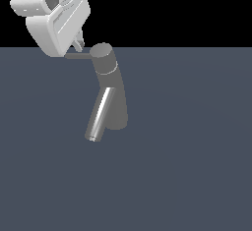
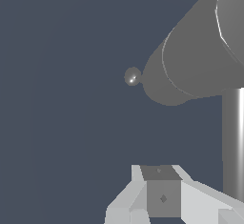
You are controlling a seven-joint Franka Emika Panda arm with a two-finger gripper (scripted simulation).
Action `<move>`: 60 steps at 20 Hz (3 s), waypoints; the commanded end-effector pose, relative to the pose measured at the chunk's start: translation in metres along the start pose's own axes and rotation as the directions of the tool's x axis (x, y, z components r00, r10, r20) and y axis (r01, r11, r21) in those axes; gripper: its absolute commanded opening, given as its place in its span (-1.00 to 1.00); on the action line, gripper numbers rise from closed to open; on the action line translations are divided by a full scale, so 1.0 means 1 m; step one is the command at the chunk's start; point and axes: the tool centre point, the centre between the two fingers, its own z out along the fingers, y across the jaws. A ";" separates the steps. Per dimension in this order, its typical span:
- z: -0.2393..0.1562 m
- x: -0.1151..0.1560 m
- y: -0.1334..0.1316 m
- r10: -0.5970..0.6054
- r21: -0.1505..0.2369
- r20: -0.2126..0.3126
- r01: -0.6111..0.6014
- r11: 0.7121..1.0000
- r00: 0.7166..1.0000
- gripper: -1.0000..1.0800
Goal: Turn on the faucet by rotating a designated handle.
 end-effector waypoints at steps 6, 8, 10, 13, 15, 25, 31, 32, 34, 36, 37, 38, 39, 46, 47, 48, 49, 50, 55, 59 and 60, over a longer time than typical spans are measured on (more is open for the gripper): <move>0.000 -0.002 0.019 0.000 0.000 0.000 0.000 1.000 1.000 -1.00; 0.000 -0.002 0.026 0.000 0.000 0.000 0.000 1.000 1.000 -1.00; 0.000 -0.003 0.033 0.000 0.000 0.000 0.000 1.000 1.000 -1.00; 0.000 -0.004 0.045 0.000 0.000 0.000 0.000 1.000 1.000 -1.00; 0.000 -0.005 0.052 0.000 0.000 0.000 0.000 1.000 1.000 -1.00; -0.002 -0.006 0.071 -0.005 0.008 0.010 0.005 1.000 1.000 -1.00; -0.002 0.006 0.085 -0.004 0.006 0.008 0.003 1.000 1.000 -1.00; -0.002 0.008 0.087 -0.003 0.006 0.007 0.003 1.000 1.000 -1.00; -0.001 0.012 0.092 -0.003 0.005 0.006 0.003 1.000 1.000 -1.00; -0.001 0.016 0.097 -0.002 0.004 0.005 0.002 1.000 1.000 -1.00; -0.001 0.018 0.099 -0.002 0.004 0.005 0.002 1.000 1.000 -1.00; -0.001 0.020 0.102 -0.002 0.004 0.004 0.002 1.000 1.000 -1.00; -0.001 0.022 0.104 -0.002 0.003 0.004 0.002 1.000 1.000 -1.00; 0.000 0.037 0.122 0.000 0.001 0.001 0.000 1.000 1.000 -1.00; 0.000 0.039 0.124 0.000 0.001 0.000 0.000 1.000 1.000 -1.00; 0.000 0.039 0.124 0.000 0.001 0.000 0.000 1.000 1.000 -1.00; -0.005 0.023 0.119 -0.020 0.017 0.020 0.020 1.000 1.000 -1.00; -0.005 0.026 0.119 -0.020 0.016 0.020 0.019 1.000 1.000 -1.00; -0.004 0.040 0.121 -0.016 0.013 0.016 0.016 1.000 1.000 -1.00; -0.003 0.052 0.123 -0.013 0.011 0.013 0.013 1.000 1.000 -1.00; -0.003 0.055 0.123 -0.013 0.011 0.013 0.013 1.000 1.000 -1.00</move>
